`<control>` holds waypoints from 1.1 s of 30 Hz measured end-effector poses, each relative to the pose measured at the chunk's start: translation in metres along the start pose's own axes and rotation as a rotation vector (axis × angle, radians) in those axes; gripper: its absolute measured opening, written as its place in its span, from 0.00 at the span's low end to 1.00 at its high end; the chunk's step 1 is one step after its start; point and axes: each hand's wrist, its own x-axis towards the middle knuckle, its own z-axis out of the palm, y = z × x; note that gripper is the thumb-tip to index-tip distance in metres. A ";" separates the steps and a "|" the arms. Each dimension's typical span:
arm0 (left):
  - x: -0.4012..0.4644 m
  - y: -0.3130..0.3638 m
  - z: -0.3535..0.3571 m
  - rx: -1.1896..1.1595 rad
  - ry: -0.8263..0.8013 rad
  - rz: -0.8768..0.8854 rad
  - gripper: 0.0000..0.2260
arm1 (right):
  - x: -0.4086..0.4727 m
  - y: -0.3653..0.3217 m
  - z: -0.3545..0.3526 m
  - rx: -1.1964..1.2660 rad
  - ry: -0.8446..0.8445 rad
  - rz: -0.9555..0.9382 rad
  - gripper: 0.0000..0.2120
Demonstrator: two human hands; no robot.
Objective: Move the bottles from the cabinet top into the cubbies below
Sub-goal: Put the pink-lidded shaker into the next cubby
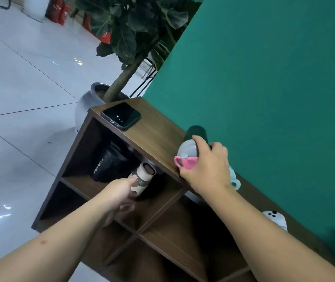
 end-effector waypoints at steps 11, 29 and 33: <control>-0.089 -0.008 0.042 -0.074 -0.286 -0.153 0.26 | -0.204 0.018 -0.080 0.626 -0.134 0.108 0.44; -0.017 -0.124 0.152 -0.218 -0.095 -0.296 0.15 | -0.139 0.131 0.124 0.993 -0.069 1.042 0.34; 0.009 -0.119 0.155 -0.191 -0.031 -0.276 0.15 | -0.105 0.130 0.150 0.944 -0.065 1.045 0.35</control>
